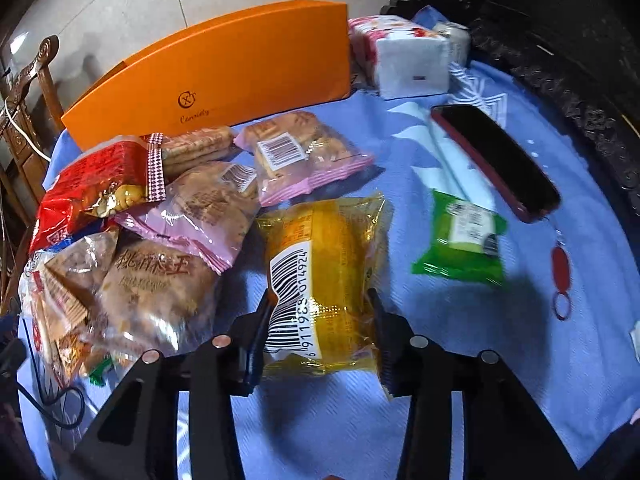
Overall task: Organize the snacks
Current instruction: 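Grasp a yellow cake with the right tool while the left grasps the red-label bag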
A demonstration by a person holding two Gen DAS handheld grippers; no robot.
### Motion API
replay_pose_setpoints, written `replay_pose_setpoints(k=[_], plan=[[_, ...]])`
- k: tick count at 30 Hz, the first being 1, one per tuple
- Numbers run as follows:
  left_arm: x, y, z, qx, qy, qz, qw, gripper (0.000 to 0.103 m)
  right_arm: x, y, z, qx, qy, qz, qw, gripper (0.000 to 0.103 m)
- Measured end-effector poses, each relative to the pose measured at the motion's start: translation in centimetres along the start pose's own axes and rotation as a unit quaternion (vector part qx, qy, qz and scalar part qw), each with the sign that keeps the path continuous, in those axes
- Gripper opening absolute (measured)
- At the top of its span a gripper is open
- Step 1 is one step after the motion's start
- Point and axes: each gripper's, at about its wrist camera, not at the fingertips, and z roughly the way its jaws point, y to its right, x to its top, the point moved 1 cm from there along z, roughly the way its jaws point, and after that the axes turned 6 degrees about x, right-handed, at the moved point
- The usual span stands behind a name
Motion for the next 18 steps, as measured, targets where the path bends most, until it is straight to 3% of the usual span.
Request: replay_pose_setpoints(k=[7,8,9,10,13,18], plan=[[-0.7,0.8,4.5,-0.017,-0.049,0.002,0.9986,0.098,-1.6,1.0,-3.2,0.014,0.012,0.014,1.000,0.044],[-0.8,0.9,4.4,-0.012,-0.036,0.007,0.9993,0.098,-1.8,0.9,-3.8,0.016,0.017,0.011,1.000,0.044],[-0.8,1.1,4.4,-0.013,-0.036,0.013,0.9992,0.091,-2.0,0.8,-4.3,0.016,0.021,0.008,1.000,0.044],[-0.8,1.3,4.3,-0.009,-0.033,0.019,0.9992,0.073,-2.1,0.7,-4.7,0.016,0.025,0.004,1.000,0.044],[-0.7,1.2,3.6,-0.030,-0.028,0.018,0.9990,0.069,-2.2,0.6,-5.7,0.012,0.042,-0.006,0.999,0.044],[-0.7,1.0,1.3,-0.029,-0.003,0.015,0.9995,0.069,-2.6,0.5,-7.2,0.025,0.058,-0.006,0.998,0.044]])
